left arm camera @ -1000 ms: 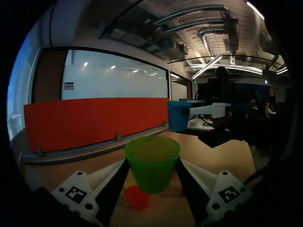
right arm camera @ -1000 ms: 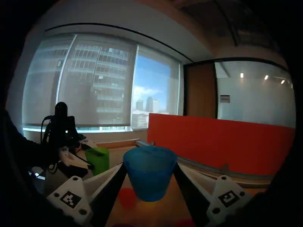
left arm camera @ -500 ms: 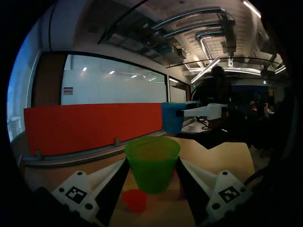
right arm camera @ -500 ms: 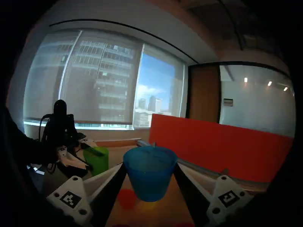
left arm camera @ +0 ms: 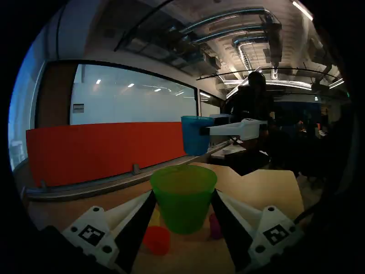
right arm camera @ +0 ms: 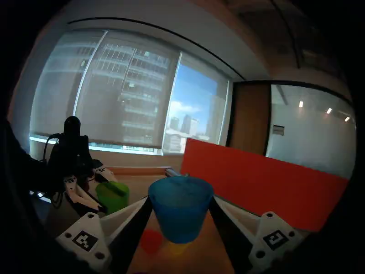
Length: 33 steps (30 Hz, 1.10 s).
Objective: Pour water
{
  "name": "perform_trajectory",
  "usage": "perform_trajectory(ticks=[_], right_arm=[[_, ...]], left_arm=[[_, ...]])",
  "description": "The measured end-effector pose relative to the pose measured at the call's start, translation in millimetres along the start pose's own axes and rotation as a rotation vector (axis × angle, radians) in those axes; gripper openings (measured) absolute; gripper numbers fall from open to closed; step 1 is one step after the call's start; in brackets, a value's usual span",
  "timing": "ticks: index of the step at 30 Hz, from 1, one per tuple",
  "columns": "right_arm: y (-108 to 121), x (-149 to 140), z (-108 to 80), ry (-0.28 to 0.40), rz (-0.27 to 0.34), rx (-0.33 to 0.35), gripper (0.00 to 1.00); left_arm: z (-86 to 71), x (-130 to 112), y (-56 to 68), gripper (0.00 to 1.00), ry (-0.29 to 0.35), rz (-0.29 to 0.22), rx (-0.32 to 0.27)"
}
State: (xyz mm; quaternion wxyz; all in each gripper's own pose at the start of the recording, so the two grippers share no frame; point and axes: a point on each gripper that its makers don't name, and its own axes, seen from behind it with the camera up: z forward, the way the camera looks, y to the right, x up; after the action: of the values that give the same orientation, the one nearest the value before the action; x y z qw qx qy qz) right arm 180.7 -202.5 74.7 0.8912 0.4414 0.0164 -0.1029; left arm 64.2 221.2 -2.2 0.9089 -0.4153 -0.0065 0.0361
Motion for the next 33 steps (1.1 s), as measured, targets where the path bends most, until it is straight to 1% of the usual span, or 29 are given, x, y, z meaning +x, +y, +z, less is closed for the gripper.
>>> perform_trajectory(ticks=[14, 23, 33], right_arm=[[0, 11, 11.9, 0.007, -0.094, 0.017, 0.89], [-4, 19, 18.8, 0.004, -0.180, 0.023, 0.89], [-12, 34, 25.9, 0.006, -0.302, 0.032, 0.89]], left_arm=[[3.3, -4, 9.1, 0.83, -0.004, 0.003, -0.008], [2.2, -9, 11.9, 0.83, -0.004, -0.010, -0.013], [0.9, -9, 18.0, 0.83, -0.005, -0.005, -0.025]])
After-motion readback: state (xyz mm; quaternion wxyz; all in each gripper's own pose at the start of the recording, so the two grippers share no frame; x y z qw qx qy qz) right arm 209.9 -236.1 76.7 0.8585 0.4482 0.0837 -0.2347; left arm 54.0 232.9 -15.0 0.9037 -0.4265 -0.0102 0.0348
